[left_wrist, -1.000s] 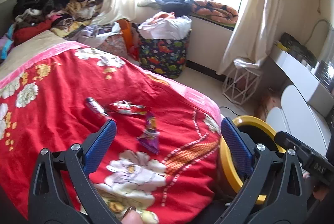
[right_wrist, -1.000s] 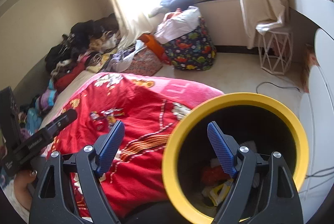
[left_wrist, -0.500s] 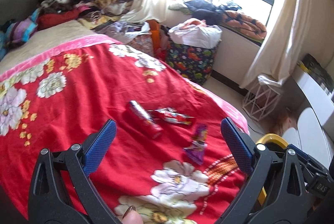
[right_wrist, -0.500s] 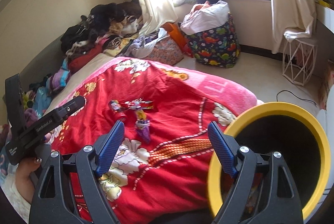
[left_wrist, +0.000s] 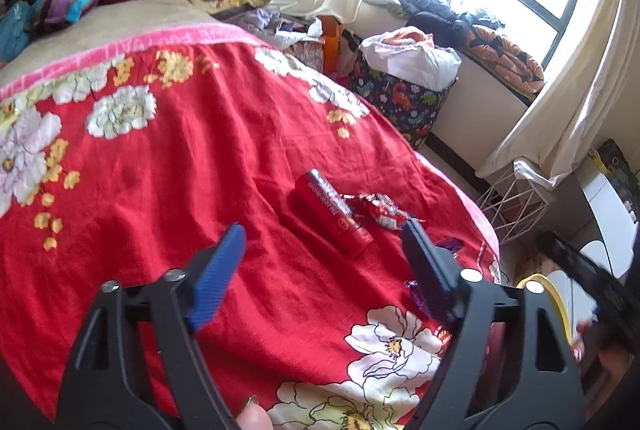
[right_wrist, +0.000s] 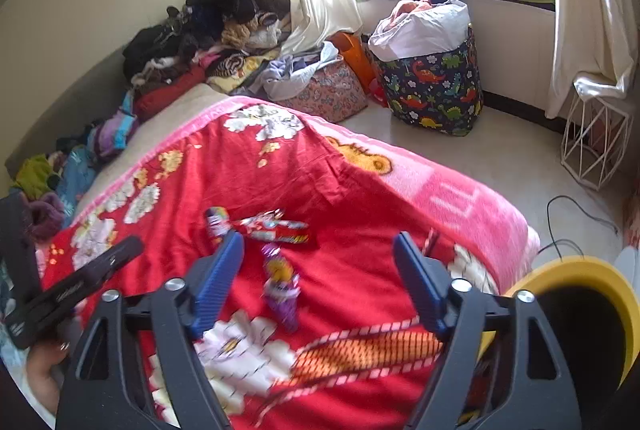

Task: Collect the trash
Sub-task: 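Move both grippers back toward the red can and wrappers on the bedspread, then grasp the red can with the left gripper while the right grasps the red-white wrapper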

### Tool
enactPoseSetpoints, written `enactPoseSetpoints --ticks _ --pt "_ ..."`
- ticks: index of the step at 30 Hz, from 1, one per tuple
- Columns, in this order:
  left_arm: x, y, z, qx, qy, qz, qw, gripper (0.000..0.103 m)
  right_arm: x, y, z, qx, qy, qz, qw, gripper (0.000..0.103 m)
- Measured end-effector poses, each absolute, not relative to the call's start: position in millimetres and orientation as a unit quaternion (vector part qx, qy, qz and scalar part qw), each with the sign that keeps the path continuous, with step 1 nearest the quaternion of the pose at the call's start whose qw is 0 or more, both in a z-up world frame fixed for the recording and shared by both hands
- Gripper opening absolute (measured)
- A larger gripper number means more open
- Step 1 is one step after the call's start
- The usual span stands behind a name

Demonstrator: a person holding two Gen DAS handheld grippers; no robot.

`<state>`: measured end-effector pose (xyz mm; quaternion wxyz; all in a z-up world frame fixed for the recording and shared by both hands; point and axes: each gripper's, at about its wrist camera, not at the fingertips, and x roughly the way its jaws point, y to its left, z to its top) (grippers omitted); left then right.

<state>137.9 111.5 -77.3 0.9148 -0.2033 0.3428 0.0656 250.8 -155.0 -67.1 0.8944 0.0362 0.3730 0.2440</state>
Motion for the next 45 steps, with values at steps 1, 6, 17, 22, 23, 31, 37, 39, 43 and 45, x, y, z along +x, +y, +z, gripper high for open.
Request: enactPoseSetpoints --ticks 1,6,17,22,23,31,37,39,43,45 --pt "138.3 111.7 -80.4 -0.205 0.346 0.064 0.913 0.063 256.8 -152.5 -69.6 0.029 0.375 0.244 0.894 0.068" --pt "146.7 112.7 -95.3 -0.221 0.363 0.054 0.904 0.054 293.7 -132.5 -95.7 -0.013 0.409 0.258 0.875 0.056" --pt "174.1 112.5 -119.7 -0.248 0.390 0.038 0.886 0.051 325.8 -85.6 -146.4 -0.071 0.456 0.332 0.823 0.050" --pt "188.5 110.1 -128.8 -0.262 0.402 0.027 0.877 0.051 332.0 -76.0 -160.1 -0.080 0.467 0.347 0.809 0.046" --pt "191.5 109.7 -130.6 -0.262 0.405 0.026 0.876 0.051 333.4 -74.1 -161.7 -0.078 0.468 0.351 0.807 0.043" --pt "208.2 116.4 -144.0 -0.288 0.415 0.028 0.862 0.048 325.8 -77.7 -168.3 -0.053 0.464 0.366 0.805 0.012" --pt "216.8 117.9 -146.7 -0.301 0.416 0.027 0.858 0.042 313.1 -116.0 -153.3 0.011 0.452 0.334 0.827 0.008" --pt "221.0 117.0 -147.7 -0.307 0.418 0.026 0.854 0.041 306.9 -132.0 -148.1 0.033 0.450 0.321 0.833 0.008" --pt "227.8 113.7 -149.8 -0.317 0.422 0.027 0.849 0.037 286.1 -159.3 -137.2 0.054 0.440 0.297 0.846 0.008" --pt "233.0 111.1 -153.3 -0.319 0.434 0.031 0.842 0.037 274.3 -168.9 -132.3 0.063 0.432 0.294 0.850 0.008"
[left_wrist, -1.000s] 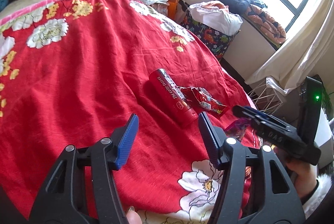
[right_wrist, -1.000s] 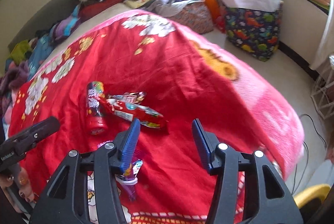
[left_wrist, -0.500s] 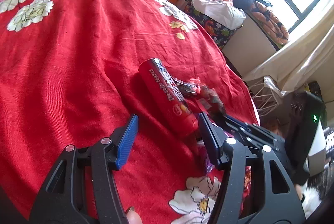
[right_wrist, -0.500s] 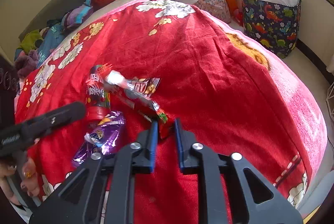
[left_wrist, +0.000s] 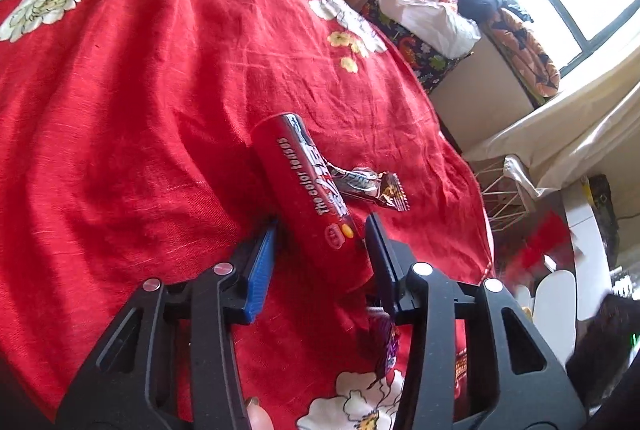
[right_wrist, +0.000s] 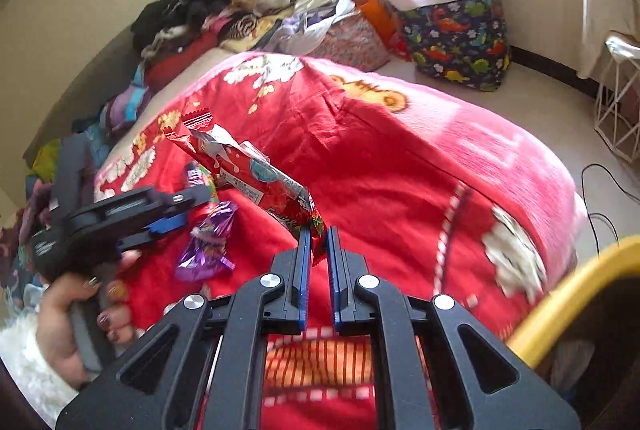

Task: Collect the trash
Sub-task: 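Grasp the red can with the left gripper while the right grasps the red-white wrapper, then carry the red can and red-white wrapper with both grippers over the bin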

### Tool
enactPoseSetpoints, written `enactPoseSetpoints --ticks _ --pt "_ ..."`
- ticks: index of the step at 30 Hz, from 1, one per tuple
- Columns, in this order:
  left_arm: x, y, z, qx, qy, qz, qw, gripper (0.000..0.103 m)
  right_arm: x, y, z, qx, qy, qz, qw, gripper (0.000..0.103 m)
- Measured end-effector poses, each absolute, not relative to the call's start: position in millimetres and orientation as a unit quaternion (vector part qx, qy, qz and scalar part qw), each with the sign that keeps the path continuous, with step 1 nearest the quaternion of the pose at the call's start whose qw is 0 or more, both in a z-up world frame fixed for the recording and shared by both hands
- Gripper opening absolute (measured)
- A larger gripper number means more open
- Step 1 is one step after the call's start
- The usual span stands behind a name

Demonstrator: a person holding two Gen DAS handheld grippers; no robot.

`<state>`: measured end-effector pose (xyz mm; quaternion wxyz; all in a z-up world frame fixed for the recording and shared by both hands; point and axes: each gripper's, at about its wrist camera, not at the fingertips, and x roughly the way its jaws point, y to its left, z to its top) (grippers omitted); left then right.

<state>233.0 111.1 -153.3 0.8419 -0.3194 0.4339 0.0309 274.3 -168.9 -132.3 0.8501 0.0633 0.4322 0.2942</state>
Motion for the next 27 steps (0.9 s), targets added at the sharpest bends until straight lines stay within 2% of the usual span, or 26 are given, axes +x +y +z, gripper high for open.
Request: enactPoseSetpoints --ticks 3,5,12,27 --pt "237.4 114.4 -157.7 -0.336 0.437 0.033 0.834 0.036 255.0 -182.3 -126.9 0.078 0.424 0.292 0.854 0.008" --pt "238.5 116.8 -160.1 -0.342 0.439 0.036 0.830 0.031 242.8 -188.4 -124.4 0.088 0.420 0.289 0.856 0.008" --pt "217.3 117.7 -152.9 -0.347 0.425 0.031 0.835 0.028 215.8 -198.2 -114.5 0.091 0.410 0.280 0.863 0.008" --pt "165.6 88.7 -95.1 -0.285 0.370 -0.007 0.884 0.026 187.8 -227.9 -99.5 0.115 0.395 0.255 0.875 0.008"
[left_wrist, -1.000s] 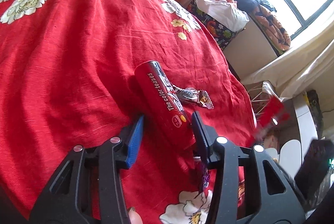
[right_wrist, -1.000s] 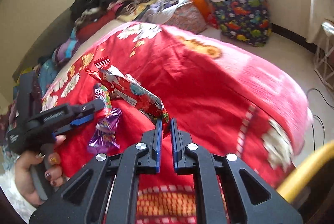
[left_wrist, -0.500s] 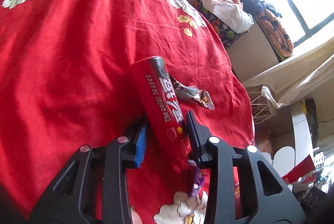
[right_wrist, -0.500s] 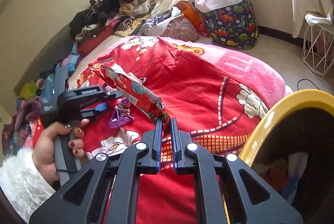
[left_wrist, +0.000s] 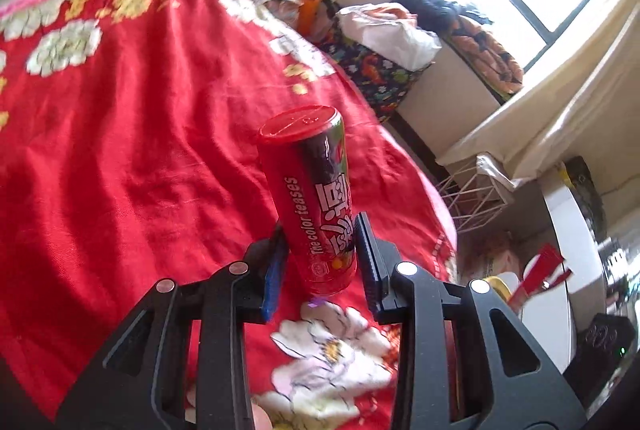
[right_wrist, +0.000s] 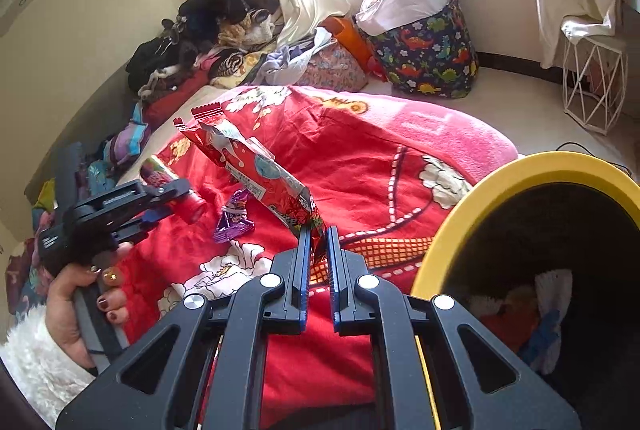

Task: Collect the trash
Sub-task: 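Carry the red can and red-white wrapper with both grippers over the bin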

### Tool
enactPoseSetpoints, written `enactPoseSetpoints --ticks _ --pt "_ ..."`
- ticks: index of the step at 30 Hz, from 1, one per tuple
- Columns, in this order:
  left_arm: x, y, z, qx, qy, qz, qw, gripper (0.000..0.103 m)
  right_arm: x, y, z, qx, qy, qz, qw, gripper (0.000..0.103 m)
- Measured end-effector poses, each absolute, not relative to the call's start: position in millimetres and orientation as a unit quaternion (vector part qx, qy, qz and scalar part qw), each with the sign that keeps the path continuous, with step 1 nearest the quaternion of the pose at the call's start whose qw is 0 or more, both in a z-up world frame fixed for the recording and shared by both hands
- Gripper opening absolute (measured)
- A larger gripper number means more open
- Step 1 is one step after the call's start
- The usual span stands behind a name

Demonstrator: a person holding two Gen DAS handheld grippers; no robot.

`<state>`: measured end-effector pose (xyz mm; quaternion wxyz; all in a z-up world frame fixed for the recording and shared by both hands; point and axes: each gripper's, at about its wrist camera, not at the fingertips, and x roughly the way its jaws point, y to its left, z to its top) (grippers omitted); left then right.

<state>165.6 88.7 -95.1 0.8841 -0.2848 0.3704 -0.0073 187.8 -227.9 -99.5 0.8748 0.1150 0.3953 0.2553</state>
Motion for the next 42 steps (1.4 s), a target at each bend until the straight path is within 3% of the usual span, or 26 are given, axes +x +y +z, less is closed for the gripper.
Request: enactPoseSetpoints --ticks 14,42 --pt "154.1 30.5 -54.3 -0.237 0.345 -0.076 0.905 0.025 171.0 -275.2 -86.4 0.141 0.374 0.220 0.890 0.008" --pt "142.6 -57.1 -42.1 -0.168 0.352 -0.163 0.906 0.025 153.1 -342.4 -89.6 0.184 0.363 0.151 0.901 0.008"
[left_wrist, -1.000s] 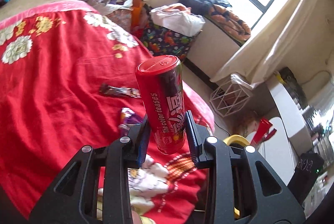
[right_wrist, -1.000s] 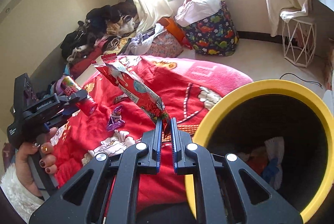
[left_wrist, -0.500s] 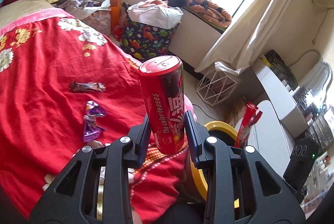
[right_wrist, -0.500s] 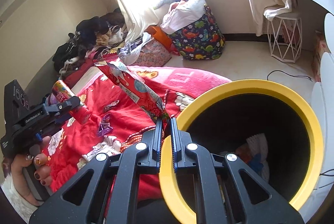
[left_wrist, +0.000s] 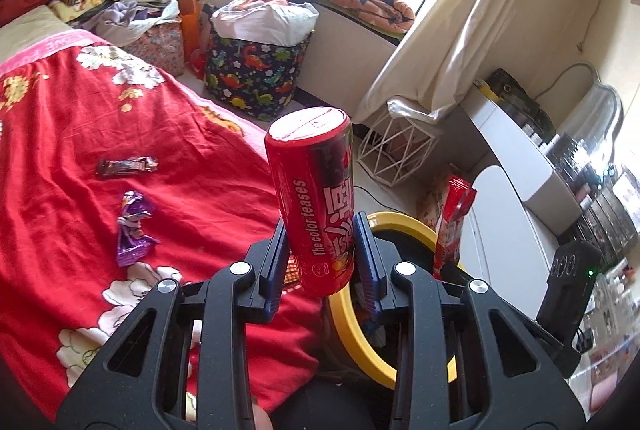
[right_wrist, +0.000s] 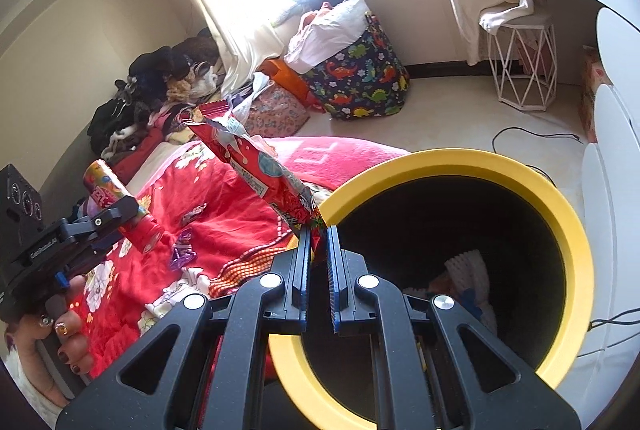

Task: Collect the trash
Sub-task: 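Carry the red can and red-white wrapper with both grippers over the bin, then open both grippers to drop the can and wrapper into the bin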

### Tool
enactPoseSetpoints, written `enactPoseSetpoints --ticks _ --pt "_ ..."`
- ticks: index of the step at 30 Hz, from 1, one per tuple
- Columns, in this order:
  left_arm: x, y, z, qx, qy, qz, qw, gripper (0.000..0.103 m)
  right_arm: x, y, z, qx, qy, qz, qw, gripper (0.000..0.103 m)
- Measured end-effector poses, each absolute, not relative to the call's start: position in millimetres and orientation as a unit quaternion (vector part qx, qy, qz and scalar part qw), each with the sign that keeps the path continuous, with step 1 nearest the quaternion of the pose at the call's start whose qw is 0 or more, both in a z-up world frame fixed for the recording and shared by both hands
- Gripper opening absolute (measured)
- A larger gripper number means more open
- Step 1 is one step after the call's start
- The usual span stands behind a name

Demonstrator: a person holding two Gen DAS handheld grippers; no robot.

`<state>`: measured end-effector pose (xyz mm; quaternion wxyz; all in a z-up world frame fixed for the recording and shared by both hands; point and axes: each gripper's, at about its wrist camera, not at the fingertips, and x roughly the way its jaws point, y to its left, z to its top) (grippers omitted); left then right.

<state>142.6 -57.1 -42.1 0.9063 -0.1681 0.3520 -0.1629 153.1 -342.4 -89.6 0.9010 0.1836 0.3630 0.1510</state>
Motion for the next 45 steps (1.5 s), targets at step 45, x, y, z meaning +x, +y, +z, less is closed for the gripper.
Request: enactPoseSetpoints --ticks 45 --pt "144.0 -185.2 -63.5 -0.053 0.402 -0.274 0.872 0.026 128.9 -432.3 -125.0 0.270 0.395 0.037 0.878 0.016"
